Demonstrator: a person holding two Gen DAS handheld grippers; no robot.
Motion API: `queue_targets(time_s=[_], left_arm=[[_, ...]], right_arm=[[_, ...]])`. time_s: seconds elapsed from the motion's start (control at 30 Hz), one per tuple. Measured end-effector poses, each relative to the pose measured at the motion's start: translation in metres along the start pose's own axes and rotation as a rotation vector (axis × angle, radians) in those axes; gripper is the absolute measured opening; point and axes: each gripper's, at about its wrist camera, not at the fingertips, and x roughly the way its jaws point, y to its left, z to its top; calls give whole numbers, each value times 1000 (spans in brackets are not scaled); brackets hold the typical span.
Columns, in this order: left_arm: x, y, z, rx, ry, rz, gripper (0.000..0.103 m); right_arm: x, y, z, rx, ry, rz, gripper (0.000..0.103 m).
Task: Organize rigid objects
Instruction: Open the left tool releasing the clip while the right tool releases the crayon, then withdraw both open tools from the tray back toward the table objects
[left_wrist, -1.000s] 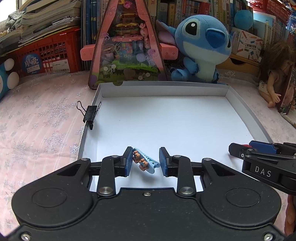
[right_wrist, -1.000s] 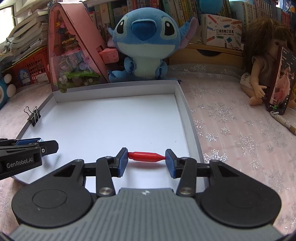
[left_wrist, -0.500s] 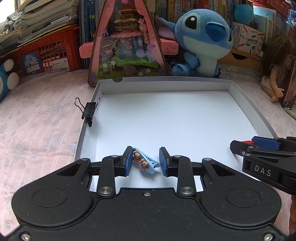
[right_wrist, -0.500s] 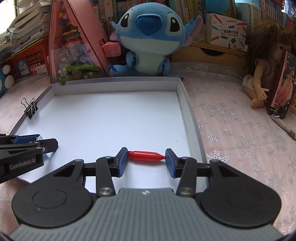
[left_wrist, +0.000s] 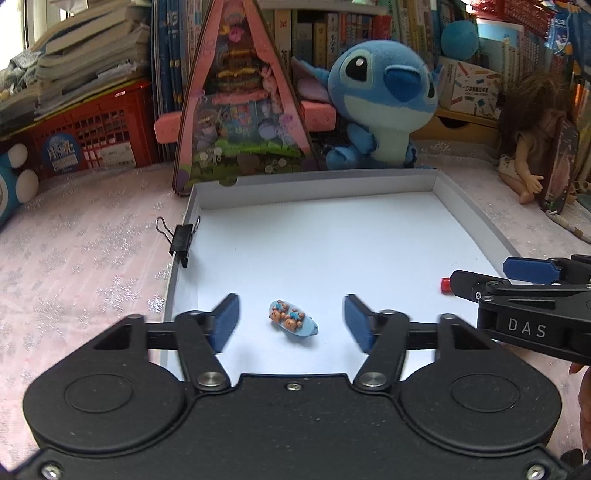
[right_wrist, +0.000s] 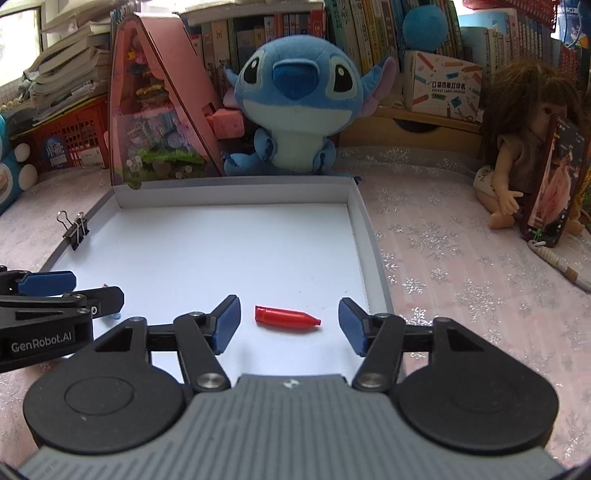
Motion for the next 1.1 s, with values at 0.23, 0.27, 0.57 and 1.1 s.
queue_targets(time_s=[0.23,0.27,0.57,1.1], left_arm=[[-36,1,-11,34,-55,-12,84],[-40,1,-13,35,-60,-16,84],[-80,5,-34,32,-105,-48,89],[-131,21,-92,18,-168,-109,95]], right_arm=[[-34,0,-9,-29,-77,3,85],[-38,0,-10,-28,-83,5,86],[-77,1,-29,-44,-156,32,90],[-131,-3,-83,-84,-241,40,96]])
